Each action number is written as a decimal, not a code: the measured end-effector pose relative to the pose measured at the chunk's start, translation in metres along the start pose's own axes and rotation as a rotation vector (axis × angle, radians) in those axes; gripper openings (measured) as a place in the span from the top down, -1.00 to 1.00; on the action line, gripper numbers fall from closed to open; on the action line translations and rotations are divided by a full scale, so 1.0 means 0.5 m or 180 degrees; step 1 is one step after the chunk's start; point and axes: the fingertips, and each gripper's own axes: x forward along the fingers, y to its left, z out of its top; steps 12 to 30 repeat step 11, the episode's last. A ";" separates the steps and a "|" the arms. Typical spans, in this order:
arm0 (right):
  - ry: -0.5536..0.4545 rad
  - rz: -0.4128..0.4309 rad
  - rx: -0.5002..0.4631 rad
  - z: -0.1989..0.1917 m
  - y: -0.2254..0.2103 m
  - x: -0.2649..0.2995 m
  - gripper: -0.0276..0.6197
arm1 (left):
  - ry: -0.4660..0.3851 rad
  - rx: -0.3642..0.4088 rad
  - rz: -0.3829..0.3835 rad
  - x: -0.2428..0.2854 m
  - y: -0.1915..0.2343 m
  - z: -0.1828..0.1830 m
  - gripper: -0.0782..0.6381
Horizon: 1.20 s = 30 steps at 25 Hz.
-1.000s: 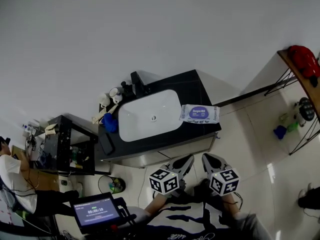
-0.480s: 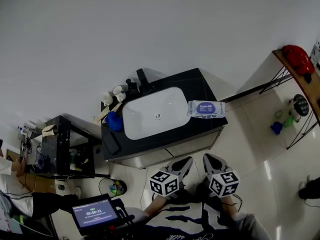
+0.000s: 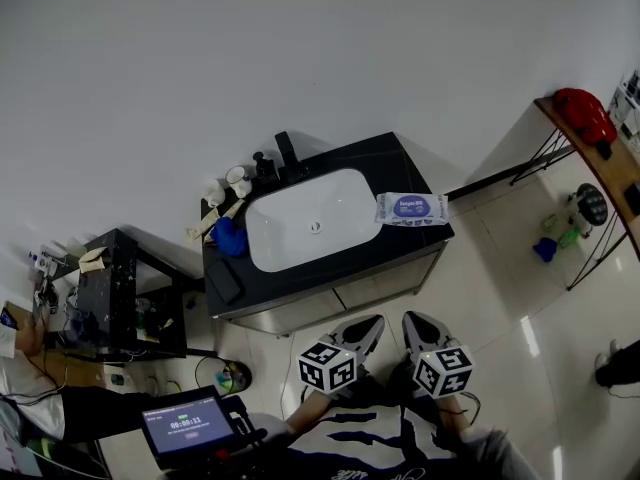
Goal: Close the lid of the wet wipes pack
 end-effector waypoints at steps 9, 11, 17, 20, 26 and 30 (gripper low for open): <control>0.0014 -0.0037 0.0044 -0.046 0.025 -0.034 0.92 | 0.0023 0.0055 -0.0094 -0.016 -0.020 -0.025 0.78; -0.0003 -0.0030 0.0072 -0.052 0.045 -0.050 0.92 | 0.0046 0.0082 -0.0116 -0.031 -0.032 -0.032 0.78; -0.0003 -0.0030 0.0072 -0.052 0.045 -0.050 0.92 | 0.0046 0.0082 -0.0116 -0.031 -0.032 -0.032 0.78; -0.0003 -0.0030 0.0072 -0.052 0.045 -0.050 0.92 | 0.0046 0.0082 -0.0116 -0.031 -0.032 -0.032 0.78; -0.0003 -0.0030 0.0072 -0.052 0.045 -0.050 0.92 | 0.0046 0.0082 -0.0116 -0.031 -0.032 -0.032 0.78; -0.0003 -0.0030 0.0072 -0.052 0.045 -0.050 0.92 | 0.0046 0.0082 -0.0116 -0.031 -0.032 -0.032 0.78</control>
